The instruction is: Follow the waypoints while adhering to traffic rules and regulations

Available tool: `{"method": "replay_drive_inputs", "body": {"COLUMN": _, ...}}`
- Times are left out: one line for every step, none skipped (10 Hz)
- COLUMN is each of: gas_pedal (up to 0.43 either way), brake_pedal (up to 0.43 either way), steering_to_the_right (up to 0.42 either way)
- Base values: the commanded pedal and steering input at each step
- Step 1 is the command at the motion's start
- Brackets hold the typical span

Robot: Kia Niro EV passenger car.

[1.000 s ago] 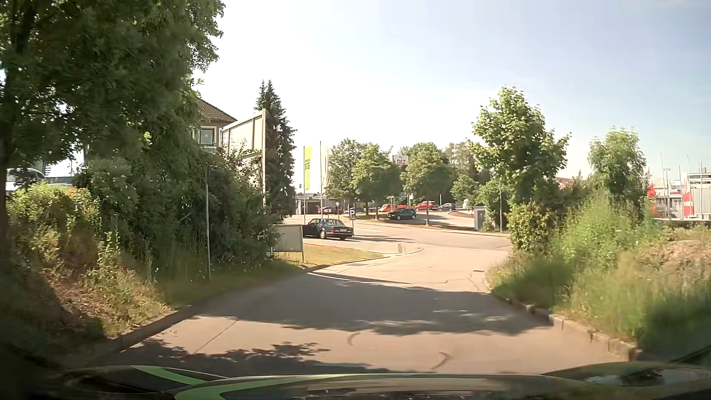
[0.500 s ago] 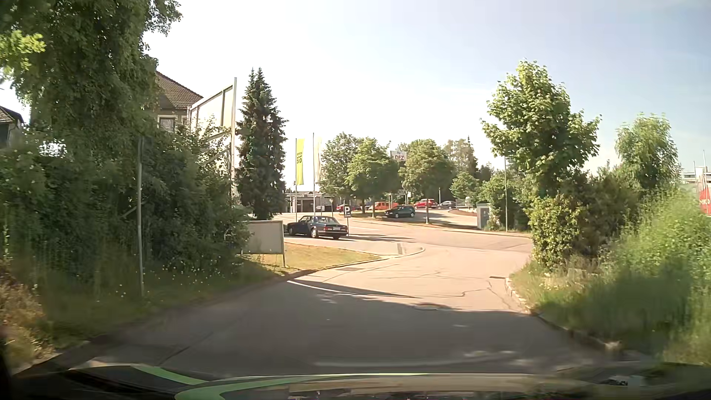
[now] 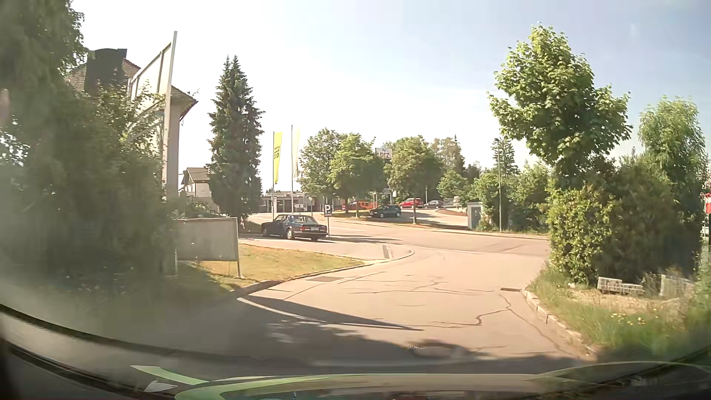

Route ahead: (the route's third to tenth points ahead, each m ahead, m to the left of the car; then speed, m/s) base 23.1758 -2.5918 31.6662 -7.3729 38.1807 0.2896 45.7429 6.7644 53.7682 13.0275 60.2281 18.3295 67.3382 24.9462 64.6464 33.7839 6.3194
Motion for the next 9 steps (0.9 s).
{"method": "replay_drive_inputs", "body": {"gas_pedal": 0.000, "brake_pedal": 0.000, "steering_to_the_right": 0.070}}
{"method": "replay_drive_inputs", "body": {"gas_pedal": 0.000, "brake_pedal": 0.024, "steering_to_the_right": 0.073}}
{"method": "replay_drive_inputs", "body": {"gas_pedal": 0.000, "brake_pedal": 0.091, "steering_to_the_right": 0.076}}
{"method": "replay_drive_inputs", "body": {"gas_pedal": 0.000, "brake_pedal": 0.122, "steering_to_the_right": 0.079}}
{"method": "replay_drive_inputs", "body": {"gas_pedal": 0.000, "brake_pedal": 0.134, "steering_to_the_right": 0.084}}
{"method": "replay_drive_inputs", "body": {"gas_pedal": 0.000, "brake_pedal": 0.134, "steering_to_the_right": 0.090}}
{"method": "replay_drive_inputs", "body": {"gas_pedal": 0.000, "brake_pedal": 0.140, "steering_to_the_right": 0.095}}
{"method": "replay_drive_inputs", "body": {"gas_pedal": 0.000, "brake_pedal": 0.140, "steering_to_the_right": 0.100}}
{"method": "replay_drive_inputs", "body": {"gas_pedal": 0.000, "brake_pedal": 0.146, "steering_to_the_right": 0.107}}
